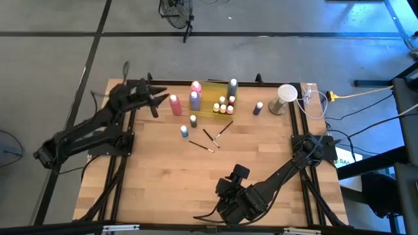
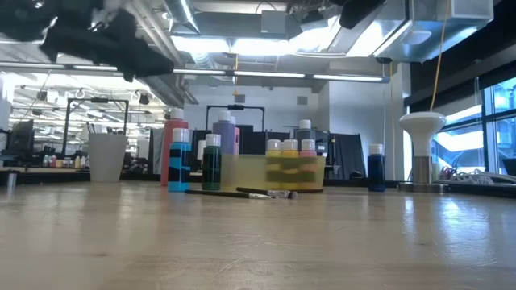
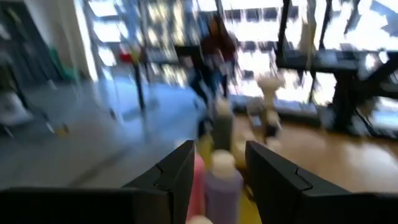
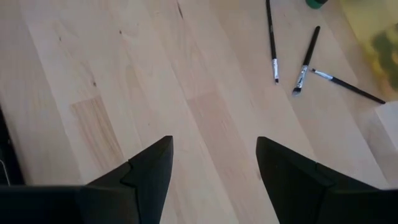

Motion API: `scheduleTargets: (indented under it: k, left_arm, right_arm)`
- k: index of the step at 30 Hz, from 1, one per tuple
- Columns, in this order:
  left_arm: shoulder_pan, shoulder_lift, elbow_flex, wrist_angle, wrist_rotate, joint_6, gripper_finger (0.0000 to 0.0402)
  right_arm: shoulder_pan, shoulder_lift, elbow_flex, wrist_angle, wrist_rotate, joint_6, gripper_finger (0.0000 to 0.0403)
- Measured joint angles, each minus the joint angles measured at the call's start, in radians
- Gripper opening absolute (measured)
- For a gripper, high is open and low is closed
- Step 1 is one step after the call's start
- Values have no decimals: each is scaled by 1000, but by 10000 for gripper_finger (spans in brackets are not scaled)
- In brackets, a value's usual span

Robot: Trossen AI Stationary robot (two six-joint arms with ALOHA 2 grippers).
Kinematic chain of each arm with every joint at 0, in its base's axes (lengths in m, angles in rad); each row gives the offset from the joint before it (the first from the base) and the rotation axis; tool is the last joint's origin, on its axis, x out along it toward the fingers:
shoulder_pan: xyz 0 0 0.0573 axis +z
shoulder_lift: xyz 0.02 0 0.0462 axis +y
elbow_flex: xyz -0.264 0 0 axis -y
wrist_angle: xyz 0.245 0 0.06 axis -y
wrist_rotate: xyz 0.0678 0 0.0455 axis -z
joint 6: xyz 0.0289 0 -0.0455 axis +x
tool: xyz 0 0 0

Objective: Pick & Place Paint Supplies
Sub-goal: Put the large dark pink paint bottle into the yellow bin

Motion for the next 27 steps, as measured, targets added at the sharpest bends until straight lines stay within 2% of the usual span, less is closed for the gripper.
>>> scheduleTargets:
  k: [3, 6, 11, 17, 27]
  left_arm:
    - [-15, 38, 129, -273, 16, 50, 139]
    - [-34, 68, 208, -411, 11, 66, 141]
    - [-75, 89, 227, -420, 8, 128, 160]
    - [-90, 126, 227, -417, -113, 188, 200]
    - [-96, 191, 227, -415, -122, 226, 264]
  right_arm:
    - [4, 0, 0, 2, -2, 2, 234]
    - [8, 0, 0, 2, -2, 2, 234]
    - [13, 0, 0, 2, -1, 2, 233]
    - [19, 0, 0, 2, 1, 2, 233]
    - [26, 0, 0, 3, 1, 2, 233]
